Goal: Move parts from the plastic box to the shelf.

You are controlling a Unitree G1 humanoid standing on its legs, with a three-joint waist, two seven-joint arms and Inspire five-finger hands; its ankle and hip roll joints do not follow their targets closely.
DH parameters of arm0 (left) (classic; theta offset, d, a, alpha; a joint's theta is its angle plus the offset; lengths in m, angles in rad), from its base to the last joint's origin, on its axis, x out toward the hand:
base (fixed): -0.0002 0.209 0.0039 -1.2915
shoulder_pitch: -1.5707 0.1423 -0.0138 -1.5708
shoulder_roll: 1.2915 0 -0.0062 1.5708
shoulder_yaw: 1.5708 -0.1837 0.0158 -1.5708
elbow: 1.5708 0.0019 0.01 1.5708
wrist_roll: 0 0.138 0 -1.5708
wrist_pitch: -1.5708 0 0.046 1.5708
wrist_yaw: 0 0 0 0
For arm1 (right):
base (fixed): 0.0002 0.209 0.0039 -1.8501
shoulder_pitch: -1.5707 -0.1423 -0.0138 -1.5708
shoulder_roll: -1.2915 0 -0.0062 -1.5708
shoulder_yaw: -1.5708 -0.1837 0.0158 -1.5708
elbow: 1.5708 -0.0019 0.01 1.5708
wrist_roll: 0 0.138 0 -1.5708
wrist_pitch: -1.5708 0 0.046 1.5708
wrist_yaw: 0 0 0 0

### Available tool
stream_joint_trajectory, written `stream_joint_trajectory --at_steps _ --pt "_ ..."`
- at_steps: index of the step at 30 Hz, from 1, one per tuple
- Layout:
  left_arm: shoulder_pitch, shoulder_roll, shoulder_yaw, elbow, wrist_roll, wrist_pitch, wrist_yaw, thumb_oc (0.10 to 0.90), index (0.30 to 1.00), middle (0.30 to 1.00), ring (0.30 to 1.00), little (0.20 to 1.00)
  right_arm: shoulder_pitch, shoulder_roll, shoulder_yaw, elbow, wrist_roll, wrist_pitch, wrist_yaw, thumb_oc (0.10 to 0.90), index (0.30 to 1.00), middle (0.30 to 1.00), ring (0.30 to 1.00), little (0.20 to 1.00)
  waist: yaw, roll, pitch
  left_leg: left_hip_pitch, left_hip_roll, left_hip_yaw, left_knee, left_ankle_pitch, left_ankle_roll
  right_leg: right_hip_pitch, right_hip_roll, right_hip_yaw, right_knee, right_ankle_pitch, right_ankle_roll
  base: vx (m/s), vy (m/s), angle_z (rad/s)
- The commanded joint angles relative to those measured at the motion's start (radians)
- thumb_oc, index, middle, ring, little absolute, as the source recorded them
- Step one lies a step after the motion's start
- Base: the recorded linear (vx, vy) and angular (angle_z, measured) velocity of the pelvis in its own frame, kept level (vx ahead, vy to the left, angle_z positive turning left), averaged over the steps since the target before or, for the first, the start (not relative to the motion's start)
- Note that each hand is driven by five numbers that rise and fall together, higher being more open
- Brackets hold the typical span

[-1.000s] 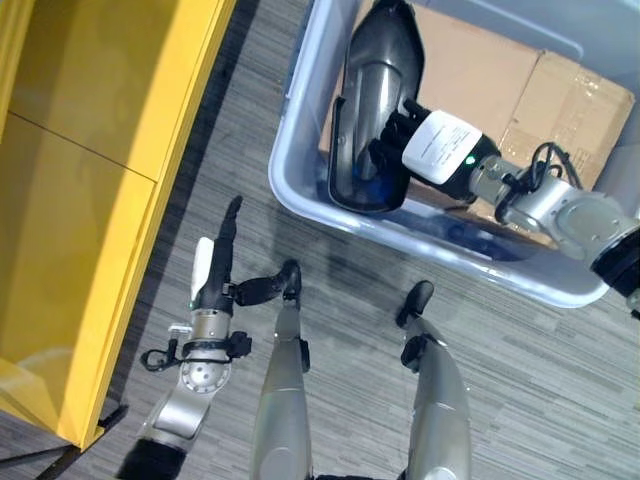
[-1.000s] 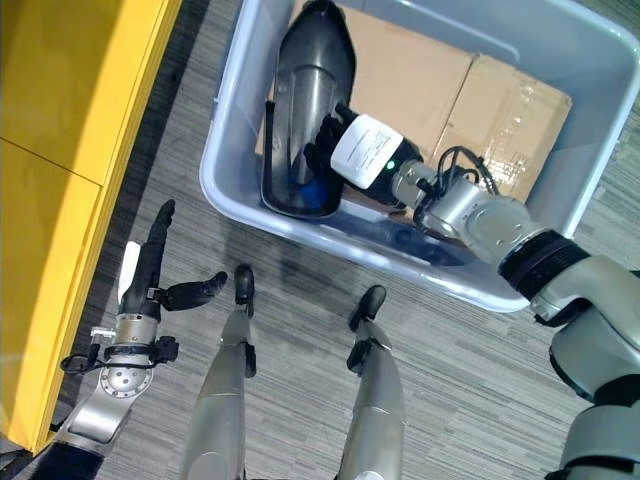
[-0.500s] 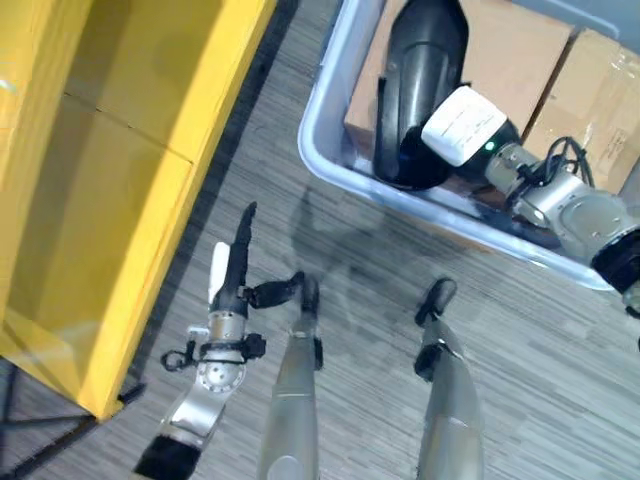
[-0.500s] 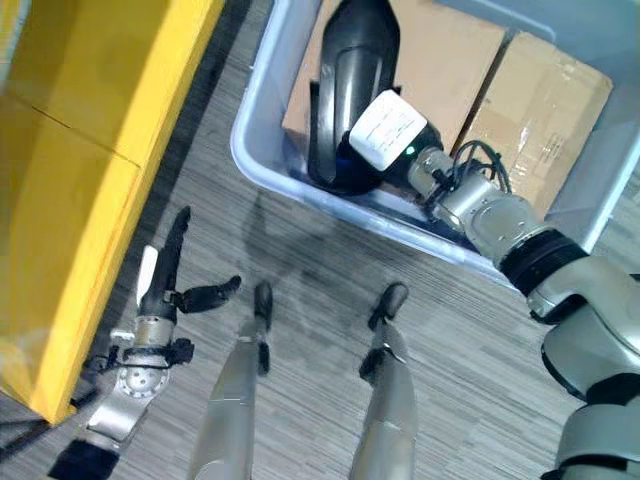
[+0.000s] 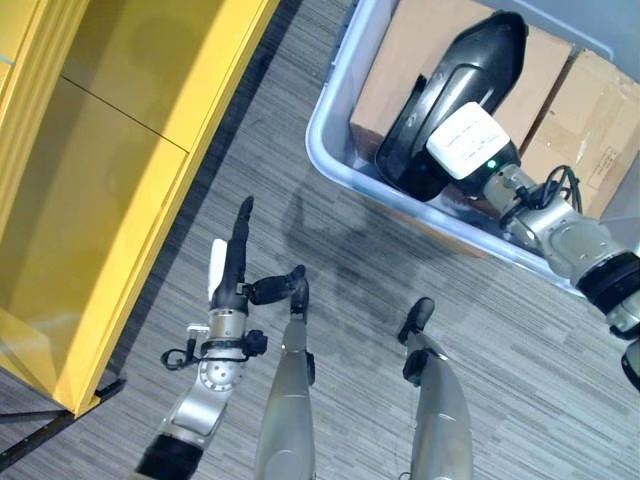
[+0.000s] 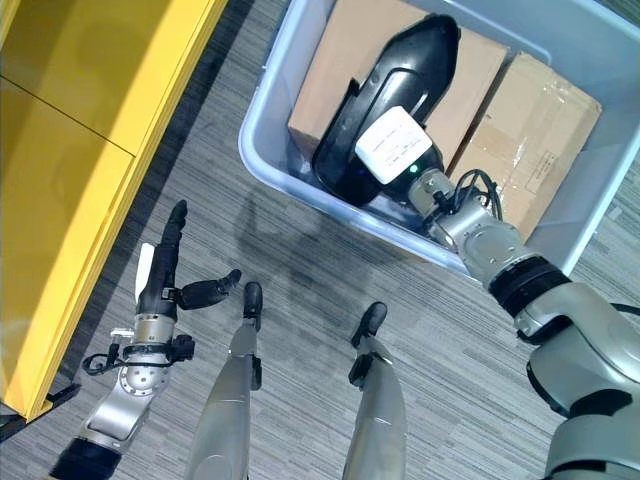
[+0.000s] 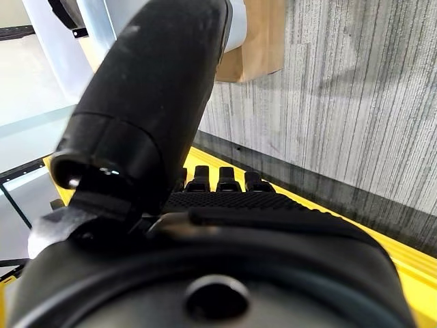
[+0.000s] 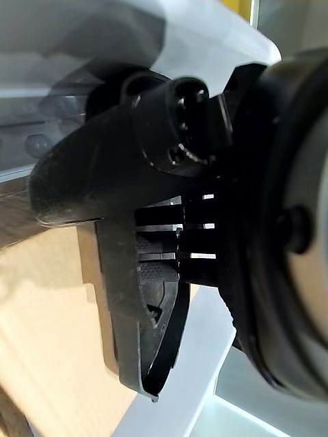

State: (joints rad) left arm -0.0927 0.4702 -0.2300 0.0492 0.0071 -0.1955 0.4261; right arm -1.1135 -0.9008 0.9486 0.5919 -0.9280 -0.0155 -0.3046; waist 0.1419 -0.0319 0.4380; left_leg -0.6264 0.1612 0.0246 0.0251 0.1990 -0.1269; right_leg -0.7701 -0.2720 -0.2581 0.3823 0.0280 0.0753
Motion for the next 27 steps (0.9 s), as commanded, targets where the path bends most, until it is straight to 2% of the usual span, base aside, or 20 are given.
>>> stream_joint_trajectory --at_steps 1,5,14,17,20,21,23,25,27 --pt "-0.01 0.049 0.048 -0.137 0.02 -0.062 0.03 0.9 1.0 1.0 1.0 1.0 -0.019 -0.058 0.069 0.046 0.048 0.0 0.042 0.4 0.3 0.3 0.3 0.3 -0.002 -0.002 0.082 0.109 0.055 0.002 -0.067 -0.019 -0.011 0.166 -0.013 -0.015 -0.133 0.043 0.082 -0.04 0.034 0.02" --pt "-0.01 0.05 0.053 -0.136 0.018 -0.059 0.028 0.9 1.0 1.0 1.0 1.0 -0.045 -0.075 0.049 0.032 0.075 0.007 0.028 0.4 0.3 0.3 0.3 0.3 -0.002 -0.007 0.082 0.136 0.055 0.005 -0.072 -0.014 -0.01 0.196 -0.01 -0.015 -0.15 0.055 0.081 -0.02 0.026 -0.04" --pt "-0.008 0.067 0.077 -0.13 0.021 -0.05 0.011 0.9 1.0 1.0 1.0 1.0 -0.14 -0.173 -0.002 -0.146 0.143 -0.005 -0.004 0.4 0.3 0.3 0.3 0.3 -0.006 -0.04 0.082 0.294 0.05 0.016 -0.093 -0.03 -0.012 0.372 -0.007 -0.017 -0.2 0.062 0.092 -0.01 0.017 -0.05" --pt "0.006 0.08 0.089 -0.129 0.024 -0.05 -0.001 0.9 1.0 1.0 1.0 1.0 -0.168 -0.213 0.007 -0.199 0.14 -0.014 0.0 0.4 0.3 0.3 0.3 0.3 -0.007 -0.051 0.054 0.334 0.047 0.019 -0.105 -0.028 -0.013 0.424 -0.004 -0.021 -0.232 0.075 0.094 0.02 0.005 0.01" --pt "0.035 0.087 0.109 -0.129 0.019 -0.048 -0.023 0.9 1.0 1.0 1.0 1.0 -0.17 -0.252 -0.002 -0.263 0.14 -0.029 0.011 0.4 0.3 0.3 0.3 0.3 -0.011 -0.061 -0.001 0.38 0.045 0.017 -0.11 -0.038 -0.013 0.488 -0.002 -0.029 -0.268 0.078 0.098 0.06 0.013 0.01" --pt "0.035 0.087 0.109 -0.129 0.019 -0.048 -0.024 0.9 1.0 1.0 1.0 1.0 -0.169 -0.253 -0.003 -0.264 0.14 -0.029 0.012 0.4 0.3 0.3 0.3 0.3 -0.011 -0.06 0.0 0.382 0.045 0.017 -0.11 -0.038 -0.013 0.49 -0.002 -0.029 -0.269 0.078 0.098 0.06 0.009 0.02" --pt "0.058 0.093 0.125 -0.121 0.021 -0.049 -0.044 0.9 1.0 1.0 1.0 1.0 -0.148 -0.265 -0.04 -0.307 0.152 -0.037 0.007 0.4 0.3 0.3 0.3 0.3 -0.016 -0.06 -0.053 0.42 0.04 0.017 -0.111 -0.048 -0.012 0.544 -0.001 -0.028 -0.304 0.078 0.1 0.07 0.032 0.04" --pt "0.059 0.095 0.124 -0.121 0.02 -0.05 -0.045 0.9 1.0 1.0 1.0 1.0 -0.141 -0.266 -0.047 -0.311 0.151 -0.036 0.009 0.4 0.3 0.3 0.3 0.3 -0.014 -0.061 -0.052 0.424 0.04 0.018 -0.112 -0.05 -0.012 0.55 -0.001 -0.029 -0.308 0.079 0.1 0.04 0.018 -0.01" --pt "0.076 0.098 0.136 -0.122 0.014 -0.049 -0.066 0.9 1.0 1.0 1.0 1.0 -0.099 -0.267 -0.093 -0.351 0.156 -0.041 0.011 0.4 0.3 0.3 0.3 0.3 -0.024 -0.056 -0.102 0.459 0.038 0.022 -0.111 -0.062 -0.007 0.587 0.0 -0.024 -0.325 0.08 0.1 0.09 0.024 -0.05"
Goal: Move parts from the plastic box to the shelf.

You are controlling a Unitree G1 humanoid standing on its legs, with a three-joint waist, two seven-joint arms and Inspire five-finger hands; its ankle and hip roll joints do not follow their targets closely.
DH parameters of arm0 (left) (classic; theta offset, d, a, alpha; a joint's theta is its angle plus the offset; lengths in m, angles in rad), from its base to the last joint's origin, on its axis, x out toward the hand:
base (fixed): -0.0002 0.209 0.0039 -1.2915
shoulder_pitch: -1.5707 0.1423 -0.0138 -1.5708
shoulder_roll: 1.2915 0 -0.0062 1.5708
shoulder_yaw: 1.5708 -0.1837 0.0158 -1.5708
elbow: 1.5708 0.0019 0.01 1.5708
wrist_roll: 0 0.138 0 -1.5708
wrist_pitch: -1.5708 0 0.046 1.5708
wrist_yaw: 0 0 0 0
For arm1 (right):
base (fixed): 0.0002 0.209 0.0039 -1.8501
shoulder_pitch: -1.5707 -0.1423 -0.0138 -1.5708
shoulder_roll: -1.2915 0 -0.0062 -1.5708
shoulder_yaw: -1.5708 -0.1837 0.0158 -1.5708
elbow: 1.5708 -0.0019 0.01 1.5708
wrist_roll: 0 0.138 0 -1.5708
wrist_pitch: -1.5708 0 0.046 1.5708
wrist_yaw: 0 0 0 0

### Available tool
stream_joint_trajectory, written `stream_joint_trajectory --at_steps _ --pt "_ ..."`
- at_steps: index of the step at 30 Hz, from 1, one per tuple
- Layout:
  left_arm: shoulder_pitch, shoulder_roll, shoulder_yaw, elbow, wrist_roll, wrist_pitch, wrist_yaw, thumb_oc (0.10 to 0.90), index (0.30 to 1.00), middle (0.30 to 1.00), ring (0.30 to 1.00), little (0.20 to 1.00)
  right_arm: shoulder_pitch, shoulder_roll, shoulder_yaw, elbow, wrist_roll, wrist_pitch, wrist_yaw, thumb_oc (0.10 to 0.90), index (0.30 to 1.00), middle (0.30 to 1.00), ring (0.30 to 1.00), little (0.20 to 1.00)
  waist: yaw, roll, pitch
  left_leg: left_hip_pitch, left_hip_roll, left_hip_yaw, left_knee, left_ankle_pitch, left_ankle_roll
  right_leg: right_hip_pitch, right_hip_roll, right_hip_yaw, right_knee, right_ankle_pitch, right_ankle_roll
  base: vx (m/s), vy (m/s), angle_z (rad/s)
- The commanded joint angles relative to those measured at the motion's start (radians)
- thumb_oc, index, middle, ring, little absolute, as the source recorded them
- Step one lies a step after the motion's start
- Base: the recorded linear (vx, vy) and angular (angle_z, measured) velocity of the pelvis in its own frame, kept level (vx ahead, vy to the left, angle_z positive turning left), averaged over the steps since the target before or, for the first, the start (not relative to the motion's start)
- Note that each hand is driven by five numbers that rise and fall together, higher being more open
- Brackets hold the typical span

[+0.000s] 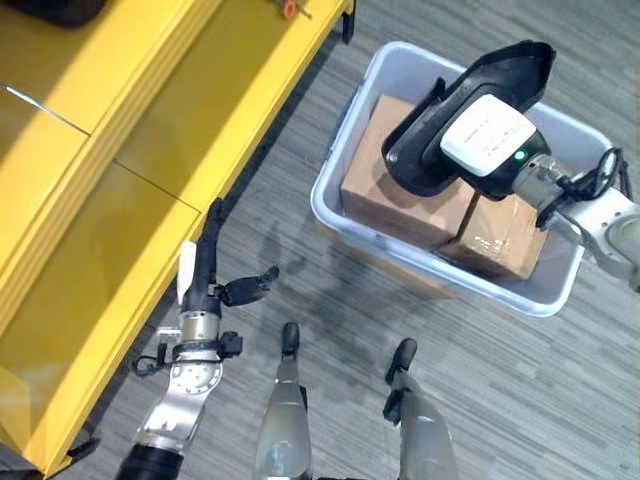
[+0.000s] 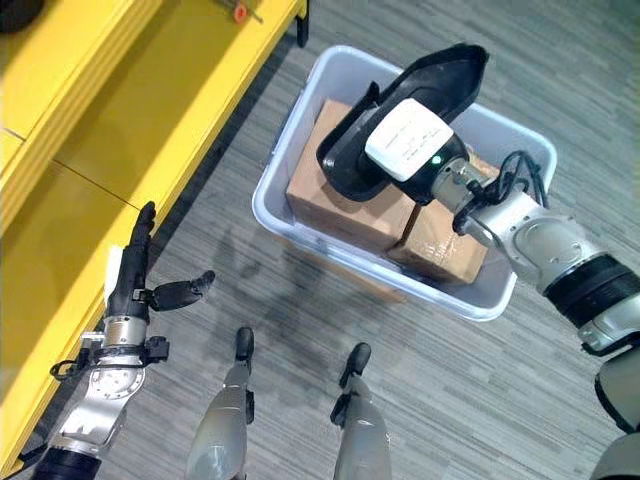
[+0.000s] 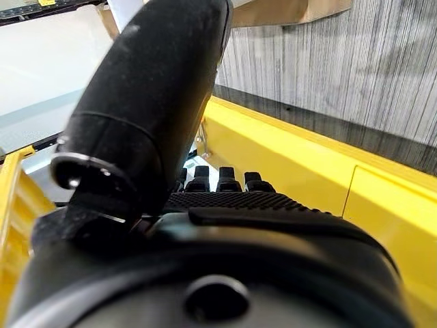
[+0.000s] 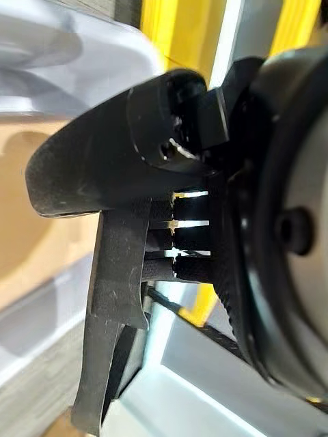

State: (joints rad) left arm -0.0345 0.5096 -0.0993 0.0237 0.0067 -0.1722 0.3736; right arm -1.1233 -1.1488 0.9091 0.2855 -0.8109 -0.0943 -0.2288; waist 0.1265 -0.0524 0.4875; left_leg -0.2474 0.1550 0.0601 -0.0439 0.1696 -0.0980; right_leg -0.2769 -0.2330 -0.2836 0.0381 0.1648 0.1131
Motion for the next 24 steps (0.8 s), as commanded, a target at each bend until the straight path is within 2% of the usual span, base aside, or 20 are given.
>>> stream_joint_trajectory --at_steps 1,5,6,7,10,16,18,21,24 --pt "0.025 0.06 0.009 -0.1 0.014 -0.072 -0.019 0.9 1.0 1.0 1.0 1.0 -0.063 -0.017 -0.077 -0.063 0.036 0.037 -0.063 0.4 0.3 0.3 0.3 0.3 -0.011 -0.036 -0.166 0.095 0.044 -0.01 -0.042 -0.038 -0.035 0.109 -0.039 0.002 0.013 -0.058 0.063 0.09 0.021 -0.11" --pt "0.037 0.06 0.024 -0.091 0.024 -0.066 -0.037 0.9 1.0 1.0 1.0 1.0 0.061 0.016 -0.203 -0.149 0.08 0.017 -0.054 0.4 0.3 0.3 0.3 0.3 -0.034 -0.026 -0.238 0.157 0.043 0.008 -0.042 -0.06 -0.028 0.163 -0.04 0.013 -0.003 -0.06 0.067 0.08 0.025 -0.08" --pt "0.039 0.066 0.021 -0.091 0.025 -0.067 -0.037 0.9 1.0 1.0 1.0 1.0 0.082 0.016 -0.222 -0.159 0.078 0.018 -0.05 0.4 0.3 0.3 0.3 0.3 -0.03 -0.031 -0.238 0.162 0.044 0.008 -0.042 -0.062 -0.028 0.168 -0.039 0.012 -0.007 -0.059 0.068 0.07 0.032 -0.15" --pt "0.037 0.065 0.031 -0.097 0.038 -0.06 -0.045 0.9 1.0 1.0 1.0 1.0 0.138 0.04 -0.27 -0.181 0.107 0.007 -0.043 0.4 0.3 0.3 0.3 0.3 -0.047 -0.021 -0.275 0.188 0.045 0.016 -0.043 -0.069 -0.025 0.188 -0.039 0.022 -0.013 -0.059 0.071 0.06 0.028 -0.22" --pt "0.04 0.071 0.034 -0.101 0.085 -0.052 -0.052 0.9 1.0 1.0 1.0 1.0 0.295 0.104 -0.403 -0.255 0.163 -0.013 -0.028 0.4 0.3 0.3 0.3 0.3 -0.072 -0.017 -0.35 0.231 0.049 0.038 -0.043 -0.087 -0.024 0.227 -0.032 0.036 -0.04 -0.053 0.077 0.04 0.03 -0.1" --pt "0.027 0.073 0.032 -0.112 0.136 -0.055 -0.041 0.9 1.0 1.0 1.0 1.0 0.368 0.192 -0.448 -0.276 0.214 -0.027 -0.02 0.4 0.3 0.3 0.3 0.3 -0.091 -0.016 -0.409 0.249 0.057 0.057 -0.043 -0.098 -0.028 0.245 -0.023 0.056 -0.083 -0.032 0.084 -0.01 0.0 -0.16" --pt "0.003 0.083 0.019 -0.118 0.204 -0.057 -0.028 0.9 1.0 1.0 1.0 1.0 0.363 0.244 -0.433 -0.265 0.236 -0.033 -0.016 0.4 0.3 0.3 0.3 0.3 -0.107 -0.016 -0.442 0.267 0.062 0.081 -0.043 -0.108 -0.026 0.252 -0.014 0.078 -0.114 -0.015 0.088 0.0 -0.01 -0.22" --pt "-0.019 0.09 0.013 -0.119 0.251 -0.061 -0.011 0.9 1.0 1.0 1.0 1.0 0.362 0.288 -0.422 -0.251 0.25 -0.039 -0.022 0.4 0.3 0.3 0.3 0.3 -0.111 -0.016 -0.453 0.283 0.064 0.102 -0.043 -0.115 -0.026 0.253 -0.012 0.095 -0.122 -0.008 0.093 -0.01 -0.003 -0.34" --pt "-0.092 0.141 -0.019 -0.136 0.394 -0.072 0.052 0.9 1.0 1.0 1.0 1.0 0.356 0.331 -0.382 -0.249 0.281 -0.062 -0.015 0.4 0.3 0.3 0.3 0.3 -0.127 -0.015 -0.471 0.313 0.07 0.13 -0.043 -0.126 -0.027 0.26 -0.009 0.117 -0.121 -0.006 0.096 0.02 -0.002 -0.38"
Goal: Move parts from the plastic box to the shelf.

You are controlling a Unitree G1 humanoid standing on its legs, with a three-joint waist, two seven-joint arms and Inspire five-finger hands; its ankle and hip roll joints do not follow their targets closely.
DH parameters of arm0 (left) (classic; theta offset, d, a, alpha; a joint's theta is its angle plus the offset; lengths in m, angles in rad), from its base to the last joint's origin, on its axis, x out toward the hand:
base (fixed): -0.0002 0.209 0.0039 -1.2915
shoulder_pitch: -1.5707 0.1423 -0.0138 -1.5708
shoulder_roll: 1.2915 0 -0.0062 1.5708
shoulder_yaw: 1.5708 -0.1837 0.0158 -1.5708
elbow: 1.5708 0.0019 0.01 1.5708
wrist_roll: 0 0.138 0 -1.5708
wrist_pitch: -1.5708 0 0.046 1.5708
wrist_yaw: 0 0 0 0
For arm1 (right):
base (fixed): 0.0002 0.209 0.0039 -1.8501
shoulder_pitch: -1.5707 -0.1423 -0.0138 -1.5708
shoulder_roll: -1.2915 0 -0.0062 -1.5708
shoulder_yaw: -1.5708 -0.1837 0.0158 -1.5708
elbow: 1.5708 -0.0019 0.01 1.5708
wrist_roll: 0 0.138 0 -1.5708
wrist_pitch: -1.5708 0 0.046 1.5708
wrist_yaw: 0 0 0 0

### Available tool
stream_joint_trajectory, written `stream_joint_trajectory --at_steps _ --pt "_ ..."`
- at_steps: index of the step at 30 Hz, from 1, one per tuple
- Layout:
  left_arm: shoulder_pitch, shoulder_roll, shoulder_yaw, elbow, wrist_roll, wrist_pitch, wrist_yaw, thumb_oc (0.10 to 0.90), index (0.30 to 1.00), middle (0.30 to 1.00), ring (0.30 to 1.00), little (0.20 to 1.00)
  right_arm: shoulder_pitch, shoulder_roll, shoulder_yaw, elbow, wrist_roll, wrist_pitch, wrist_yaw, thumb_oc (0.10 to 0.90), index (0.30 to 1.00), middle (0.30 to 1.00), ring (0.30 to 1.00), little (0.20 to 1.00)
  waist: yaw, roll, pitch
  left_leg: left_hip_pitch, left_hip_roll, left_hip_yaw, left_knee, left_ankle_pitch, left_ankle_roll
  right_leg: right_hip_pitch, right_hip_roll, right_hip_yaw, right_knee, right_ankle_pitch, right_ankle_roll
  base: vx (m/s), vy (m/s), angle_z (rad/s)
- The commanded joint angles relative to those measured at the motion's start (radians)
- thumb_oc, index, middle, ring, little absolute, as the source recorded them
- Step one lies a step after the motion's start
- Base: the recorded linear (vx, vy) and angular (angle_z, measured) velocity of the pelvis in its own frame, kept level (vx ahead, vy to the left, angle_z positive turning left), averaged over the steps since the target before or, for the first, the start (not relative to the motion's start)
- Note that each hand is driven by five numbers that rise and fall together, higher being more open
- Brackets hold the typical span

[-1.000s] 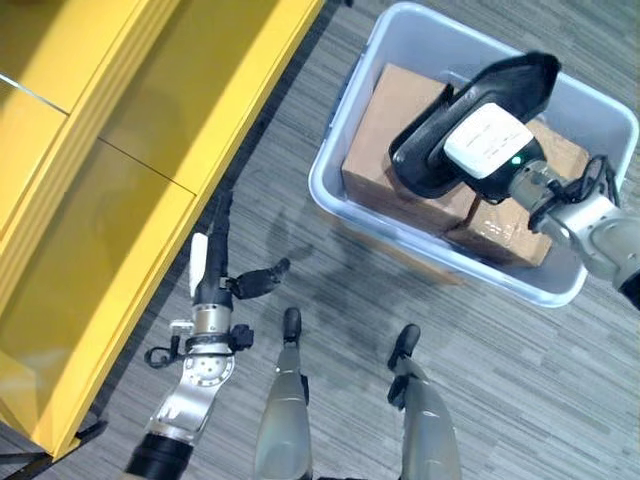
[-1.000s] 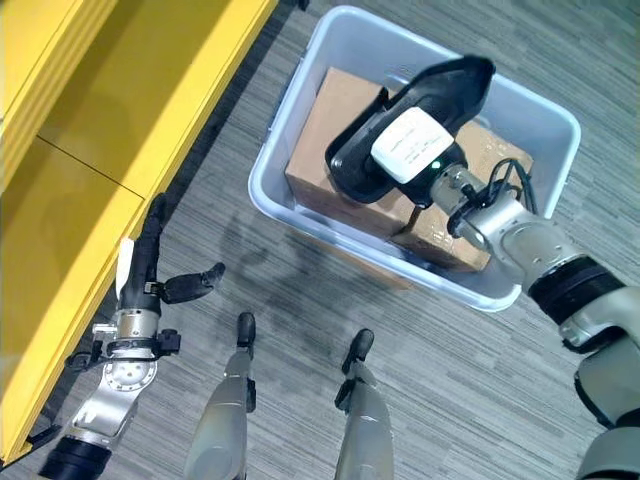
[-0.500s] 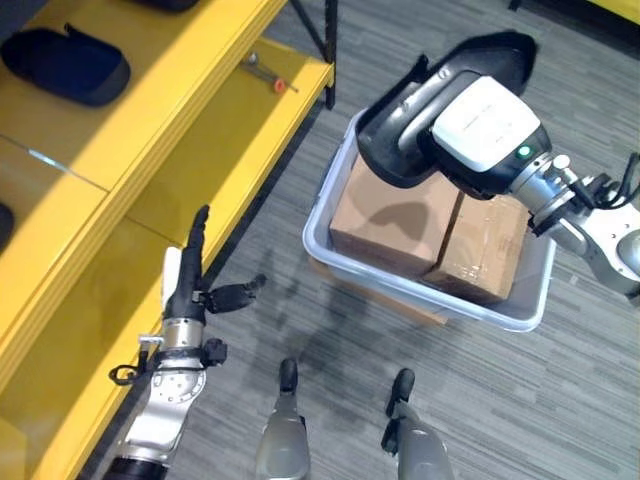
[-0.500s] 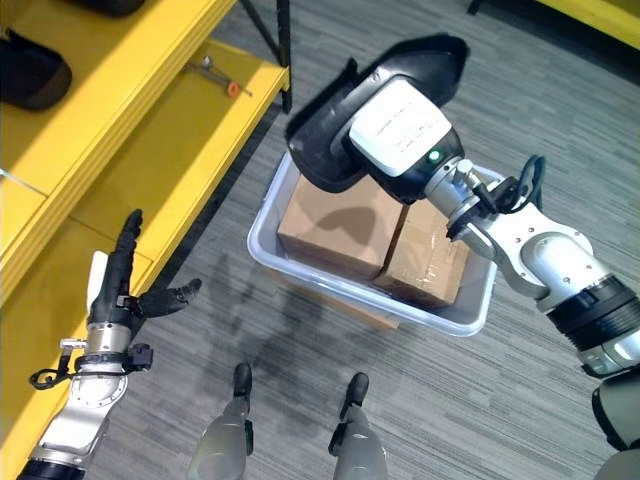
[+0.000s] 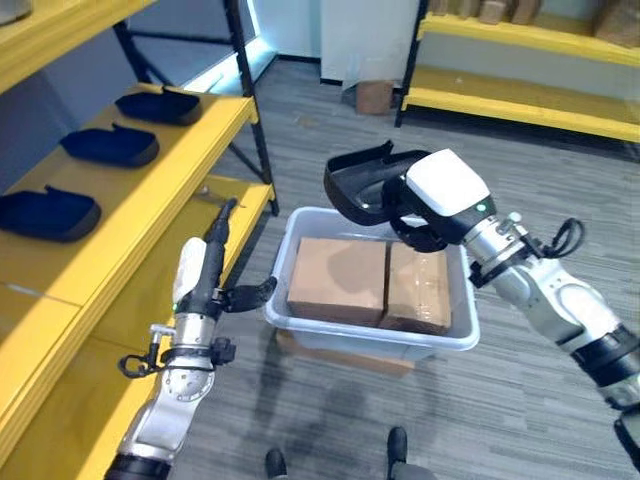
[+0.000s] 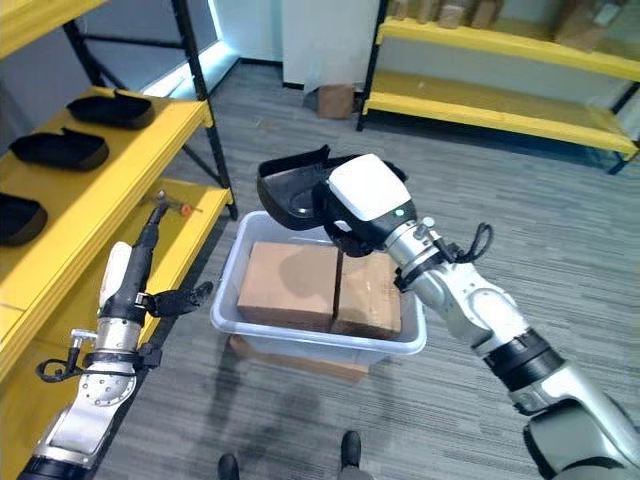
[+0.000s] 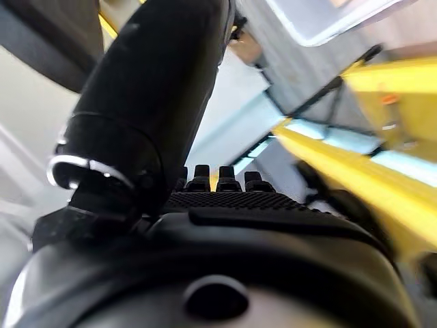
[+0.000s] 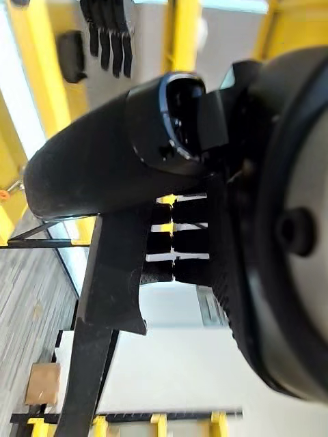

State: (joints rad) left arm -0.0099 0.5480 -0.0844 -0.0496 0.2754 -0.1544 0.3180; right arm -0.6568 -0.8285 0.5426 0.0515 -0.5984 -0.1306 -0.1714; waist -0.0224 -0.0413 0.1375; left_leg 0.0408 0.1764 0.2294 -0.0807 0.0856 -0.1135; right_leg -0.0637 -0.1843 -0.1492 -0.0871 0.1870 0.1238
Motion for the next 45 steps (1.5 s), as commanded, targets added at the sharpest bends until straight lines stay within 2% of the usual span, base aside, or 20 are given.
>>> stream_joint_trajectory --at_steps 1,2,8,12,19,21,25,30,45 --pt "-0.141 0.124 -0.044 -0.066 0.167 -0.088 0.124 0.9 1.0 1.0 1.0 1.0 -0.112 0.015 -0.006 -0.014 0.08 -0.029 -0.069 0.4 0.3 0.3 0.3 0.3 0.018 -0.026 -0.125 0.029 0.051 -0.037 -0.007 -0.043 -0.012 0.05 -0.057 -0.016 0.005 -0.029 0.085 0.02 -0.017 -0.15" --pt "-0.189 0.153 -0.064 -0.072 0.239 -0.083 0.154 0.9 1.0 1.0 1.0 1.0 -0.121 0.023 0.01 -0.006 0.095 -0.036 -0.067 0.4 0.3 0.3 0.3 0.3 0.009 -0.027 -0.13 0.035 0.053 -0.035 -0.007 -0.046 -0.013 0.056 -0.056 -0.013 0.005 -0.031 0.085 0.01 -0.014 -0.12" --pt "-0.248 0.185 -0.108 -0.067 0.344 -0.071 0.196 0.9 1.0 1.0 1.0 1.0 -0.132 0.024 0.036 -0.003 0.112 -0.046 -0.061 0.4 0.3 0.3 0.3 0.3 -0.002 -0.027 -0.137 0.045 0.057 -0.031 -0.007 -0.049 -0.015 0.062 -0.051 -0.008 0.006 -0.035 0.083 0.0 -0.002 -0.02" --pt "-0.32 0.235 -0.169 -0.049 0.448 -0.055 0.21 0.9 1.0 1.0 1.0 1.0 -0.159 0.02 0.076 -0.004 0.135 -0.059 -0.049 0.4 0.3 0.3 0.3 0.3 -0.016 -0.024 -0.144 0.055 0.063 -0.023 -0.007 -0.05 -0.018 0.069 -0.047 -0.005 0.007 -0.04 0.081 0.0 0.0 0.0" --pt "-0.393 0.283 -0.222 -0.01 0.54 -0.032 0.224 0.9 1.0 1.0 1.0 1.0 -0.19 0.005 0.114 -0.002 0.134 -0.068 -0.034 0.4 0.3 0.3 0.3 0.3 -0.025 -0.022 -0.144 0.067 0.066 -0.017 -0.007 -0.053 -0.021 0.078 -0.044 0.003 0.005 -0.042 0.081 0.0 0.001 0.0" --pt "-0.429 0.32 -0.246 0.001 0.577 -0.027 0.224 0.9 1.0 1.0 1.0 1.0 -0.204 0.001 0.133 -0.007 0.133 -0.073 -0.026 0.4 0.3 0.3 0.3 0.3 -0.03 -0.021 -0.143 0.072 0.066 -0.012 -0.007 -0.055 -0.021 0.08 -0.044 0.006 0.004 -0.042 0.081 0.0 0.0 0.0" --pt "-0.441 0.335 -0.263 0.014 0.592 -0.024 0.223 0.9 1.0 1.0 1.0 1.0 -0.213 -0.002 0.139 -0.005 0.132 -0.076 -0.026 0.4 0.3 0.3 0.3 0.3 -0.032 -0.022 -0.14 0.076 0.066 -0.009 -0.007 -0.056 -0.021 0.08 -0.043 0.01 0.004 -0.041 0.081 0.0 0.0 0.0" --pt "-0.437 0.334 -0.271 0.019 0.598 -0.024 0.218 0.9 1.0 1.0 1.0 1.0 -0.217 0.003 0.139 -0.006 0.131 -0.076 -0.026 0.4 0.3 0.3 0.3 0.3 -0.031 -0.024 -0.136 0.079 0.065 -0.004 -0.007 -0.059 -0.021 0.081 -0.045 0.013 0.003 -0.04 0.083 0.0 0.0 0.0" --pt "-0.462 0.232 -0.343 0.042 0.564 -0.036 0.194 0.9 1.0 1.0 1.0 1.0 -0.226 0.051 0.141 0.011 0.119 -0.063 -0.032 0.4 0.3 0.3 0.3 0.3 -0.044 -0.027 -0.131 0.094 0.057 0.011 -0.007 -0.07 -0.012 0.08 -0.046 0.03 0.004 -0.043 0.08 0.01 0.003 -0.03"
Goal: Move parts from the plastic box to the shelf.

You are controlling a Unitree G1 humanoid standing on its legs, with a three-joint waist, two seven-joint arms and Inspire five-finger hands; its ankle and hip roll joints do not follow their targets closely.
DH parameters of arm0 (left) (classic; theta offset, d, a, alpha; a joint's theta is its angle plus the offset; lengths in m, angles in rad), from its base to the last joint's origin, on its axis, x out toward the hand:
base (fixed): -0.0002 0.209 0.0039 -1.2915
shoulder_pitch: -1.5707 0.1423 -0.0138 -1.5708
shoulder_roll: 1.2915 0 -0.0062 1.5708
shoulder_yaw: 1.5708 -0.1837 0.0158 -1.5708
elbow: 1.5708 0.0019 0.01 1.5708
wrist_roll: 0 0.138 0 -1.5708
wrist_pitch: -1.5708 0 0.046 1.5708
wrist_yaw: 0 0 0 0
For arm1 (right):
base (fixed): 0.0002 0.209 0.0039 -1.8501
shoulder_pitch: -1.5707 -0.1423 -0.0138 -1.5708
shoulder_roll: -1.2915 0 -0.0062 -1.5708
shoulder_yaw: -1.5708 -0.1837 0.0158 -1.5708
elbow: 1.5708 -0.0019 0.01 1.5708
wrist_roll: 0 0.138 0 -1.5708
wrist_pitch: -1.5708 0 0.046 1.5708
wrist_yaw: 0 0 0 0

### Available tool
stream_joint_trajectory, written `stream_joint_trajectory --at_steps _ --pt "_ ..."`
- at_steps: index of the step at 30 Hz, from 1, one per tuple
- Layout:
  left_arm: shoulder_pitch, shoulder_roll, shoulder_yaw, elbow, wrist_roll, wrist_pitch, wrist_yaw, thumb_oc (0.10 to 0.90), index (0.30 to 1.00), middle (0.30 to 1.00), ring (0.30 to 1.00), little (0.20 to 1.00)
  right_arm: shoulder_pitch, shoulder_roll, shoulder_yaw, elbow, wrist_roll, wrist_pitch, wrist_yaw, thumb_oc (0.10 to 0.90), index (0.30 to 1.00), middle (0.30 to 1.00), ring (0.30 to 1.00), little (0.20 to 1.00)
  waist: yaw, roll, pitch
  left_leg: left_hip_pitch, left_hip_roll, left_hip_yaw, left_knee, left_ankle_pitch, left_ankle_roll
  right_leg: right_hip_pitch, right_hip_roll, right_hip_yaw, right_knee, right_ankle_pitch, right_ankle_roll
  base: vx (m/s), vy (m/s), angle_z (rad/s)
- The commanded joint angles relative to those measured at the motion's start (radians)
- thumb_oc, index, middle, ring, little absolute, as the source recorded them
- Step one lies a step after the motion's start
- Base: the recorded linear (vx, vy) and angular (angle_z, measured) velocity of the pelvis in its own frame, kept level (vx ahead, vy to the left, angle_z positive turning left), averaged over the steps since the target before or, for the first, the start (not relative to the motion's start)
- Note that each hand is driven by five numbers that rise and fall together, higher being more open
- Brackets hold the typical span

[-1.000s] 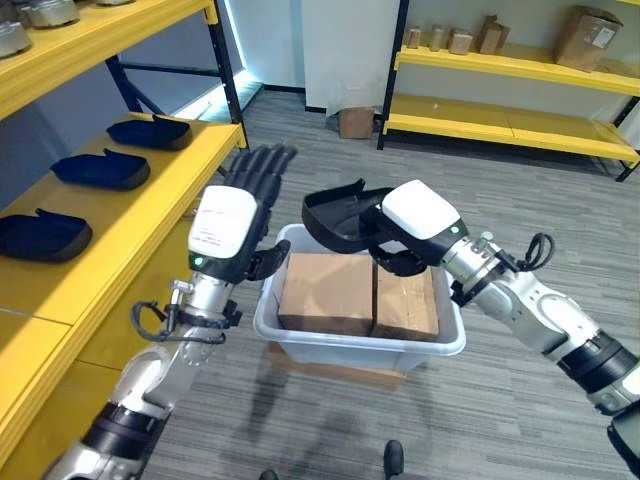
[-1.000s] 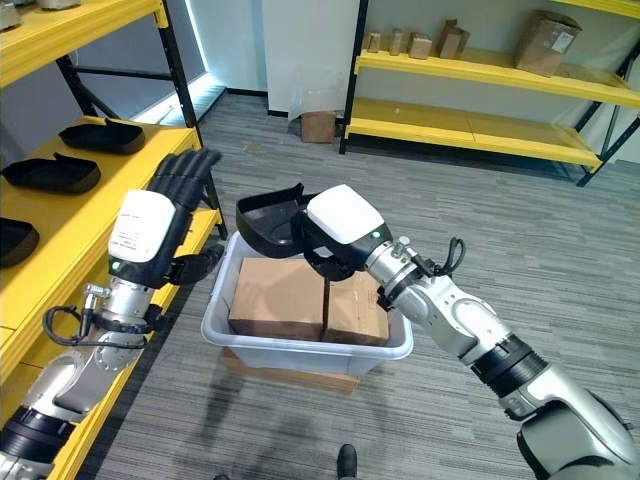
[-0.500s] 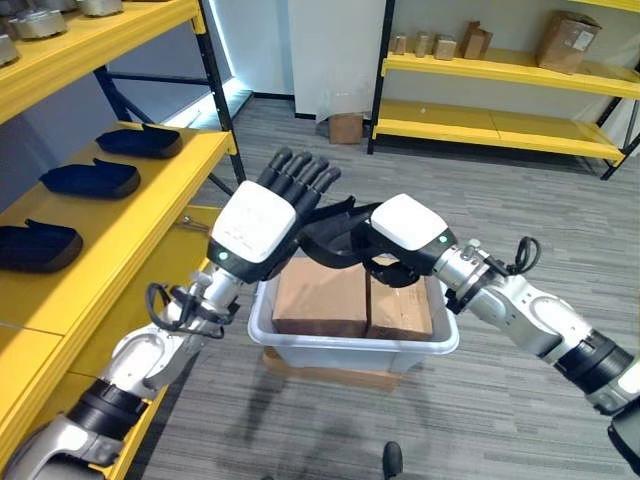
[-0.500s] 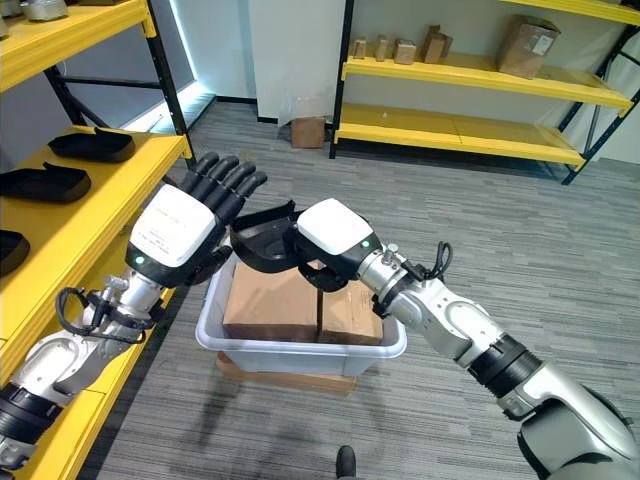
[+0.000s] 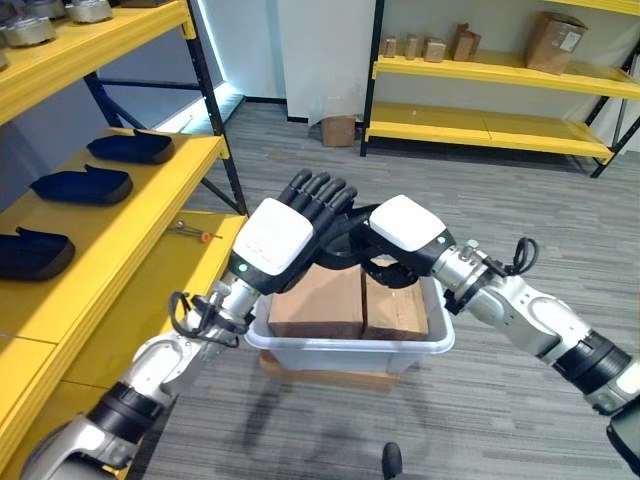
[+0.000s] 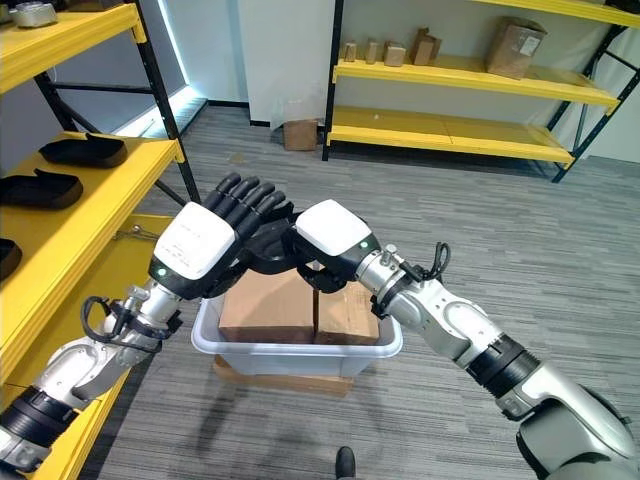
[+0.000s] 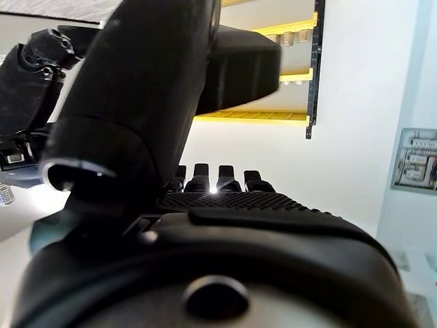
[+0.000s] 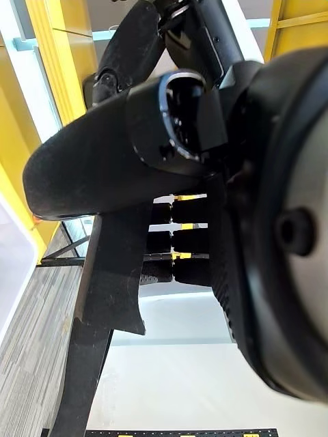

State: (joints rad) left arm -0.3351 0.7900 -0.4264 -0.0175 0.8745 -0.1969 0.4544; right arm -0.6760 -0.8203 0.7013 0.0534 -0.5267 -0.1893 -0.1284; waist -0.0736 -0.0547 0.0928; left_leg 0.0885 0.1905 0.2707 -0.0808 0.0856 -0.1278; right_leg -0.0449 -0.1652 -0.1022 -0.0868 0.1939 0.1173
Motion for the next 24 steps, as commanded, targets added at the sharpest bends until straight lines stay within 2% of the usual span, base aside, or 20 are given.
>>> stream_joint_trajectory --at_steps 1,14,15,16,17,24 --pt "-0.135 -0.014 -0.004 0.01 -0.036 0.006 0.055 0.9 1.0 1.0 1.0 1.0 -0.206 0.046 -0.019 0.01 0.047 -0.005 -0.075 0.4 0.3 0.3 0.3 0.3 0.008 -0.014 -0.087 0.048 0.042 -0.029 -0.006 -0.07 0.003 0.062 -0.065 -0.016 0.004 -0.05 0.086 0.0 0.0 0.0" --pt "-0.139 -0.064 -0.029 0.018 -0.064 0.002 0.038 0.9 1.0 1.0 1.0 1.0 -0.2 0.071 -0.021 0.004 0.046 -0.002 -0.074 0.4 0.3 0.3 0.3 0.3 -0.001 -0.015 -0.088 0.054 0.043 -0.021 -0.006 -0.075 0.004 0.061 -0.063 -0.004 0.003 -0.052 0.086 0.0 -0.001 -0.02" --pt "-0.139 -0.064 -0.029 0.018 -0.064 0.002 0.038 0.822 0.89 0.89 0.89 0.89 -0.2 0.071 -0.022 0.004 0.046 -0.002 -0.074 0.4 0.3 0.3 0.3 0.3 -0.001 -0.015 -0.088 0.054 0.043 -0.021 -0.006 -0.075 0.004 0.061 -0.063 -0.004 0.003 -0.052 0.086 0.0 0.0 0.0" --pt "-0.14 -0.07 -0.029 0.023 -0.07 0.002 0.038 0.457 0.38 0.38 0.38 0.38 -0.198 0.075 -0.024 0.004 0.047 -0.001 -0.074 0.4 0.3 0.3 0.3 0.3 -0.001 -0.015 -0.087 0.054 0.043 -0.02 -0.006 -0.074 0.004 0.061 -0.062 -0.004 0.003 -0.052 0.086 0.0 0.0 0.0" --pt "-0.139 -0.072 -0.029 0.028 -0.073 0.004 0.036 0.4 0.3 0.3 0.3 0.3 -0.197 0.078 -0.026 0.004 0.048 0.0 -0.074 0.4 0.3 0.3 0.3 0.3 -0.001 -0.015 -0.087 0.054 0.042 -0.021 -0.006 -0.074 0.005 0.061 -0.062 -0.003 0.003 -0.051 0.086 0.0 0.0 0.0" --pt "-0.128 -0.089 -0.013 0.051 -0.084 0.017 0.04 0.4 0.3 0.3 0.3 0.3 -0.185 0.083 -0.036 0.004 0.051 0.002 -0.072 0.4 0.3 0.3 0.3 0.3 0.0 -0.015 -0.087 0.054 0.041 -0.018 -0.006 -0.074 0.005 0.06 -0.062 -0.001 0.003 -0.05 0.085 0.0 0.0 -0.02"
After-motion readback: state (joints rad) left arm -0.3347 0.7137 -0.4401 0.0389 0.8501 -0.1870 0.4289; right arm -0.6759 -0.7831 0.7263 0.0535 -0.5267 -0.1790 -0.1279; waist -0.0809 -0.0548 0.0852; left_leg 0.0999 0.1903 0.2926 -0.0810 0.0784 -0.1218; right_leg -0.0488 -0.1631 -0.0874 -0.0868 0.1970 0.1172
